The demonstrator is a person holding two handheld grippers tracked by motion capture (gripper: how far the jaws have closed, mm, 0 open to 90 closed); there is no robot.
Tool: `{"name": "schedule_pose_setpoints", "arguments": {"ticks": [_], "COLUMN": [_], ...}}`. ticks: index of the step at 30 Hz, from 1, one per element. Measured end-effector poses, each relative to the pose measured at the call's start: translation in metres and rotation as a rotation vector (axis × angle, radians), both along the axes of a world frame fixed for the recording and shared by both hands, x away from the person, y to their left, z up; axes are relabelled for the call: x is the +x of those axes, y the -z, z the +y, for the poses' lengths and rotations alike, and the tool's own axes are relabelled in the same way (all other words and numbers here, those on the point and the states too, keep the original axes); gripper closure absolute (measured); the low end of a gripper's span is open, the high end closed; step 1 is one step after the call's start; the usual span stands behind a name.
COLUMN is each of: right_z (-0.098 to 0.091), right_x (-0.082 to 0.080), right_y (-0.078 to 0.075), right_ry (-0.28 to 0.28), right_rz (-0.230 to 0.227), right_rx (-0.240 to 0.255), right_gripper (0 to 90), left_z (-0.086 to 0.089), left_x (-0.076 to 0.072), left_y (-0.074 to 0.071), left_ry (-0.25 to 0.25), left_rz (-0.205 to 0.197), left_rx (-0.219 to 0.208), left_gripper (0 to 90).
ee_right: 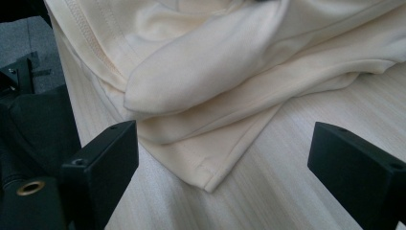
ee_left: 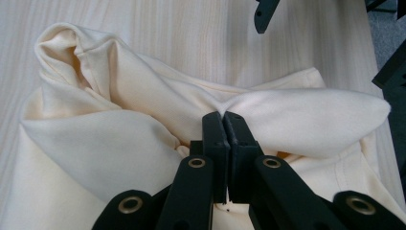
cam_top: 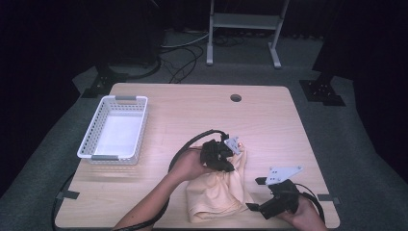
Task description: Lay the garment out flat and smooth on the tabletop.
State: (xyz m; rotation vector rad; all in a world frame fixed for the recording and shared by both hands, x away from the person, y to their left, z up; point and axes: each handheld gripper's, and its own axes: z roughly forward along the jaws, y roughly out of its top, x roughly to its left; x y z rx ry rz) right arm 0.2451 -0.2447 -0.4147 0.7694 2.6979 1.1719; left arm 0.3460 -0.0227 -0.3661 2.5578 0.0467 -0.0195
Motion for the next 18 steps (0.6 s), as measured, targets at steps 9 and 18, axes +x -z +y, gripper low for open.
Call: {"name": "schedule_pose_setpoints", "arguments": {"ticks": [9,18], "right_z": [0.003,0.009], "right_x": [0.000,0.001], "right_y": [0.001,0.002], "right_ry": [-0.007,-0.016], "right_rz": [0.004,0.006], "right_rx": [0.000,-0.007], "right_gripper": [10.0,10.0], "left_z": [0.024,0.054], "left_x": [-0.001,-0.006], "left_y": [-0.013,-0.027], "left_ry": [-0.029,-0.063], "left_rz": [-0.005,-0.022], "left_rx": [-0.029,-0.033], "left_gripper": [88.5,88.6]}}
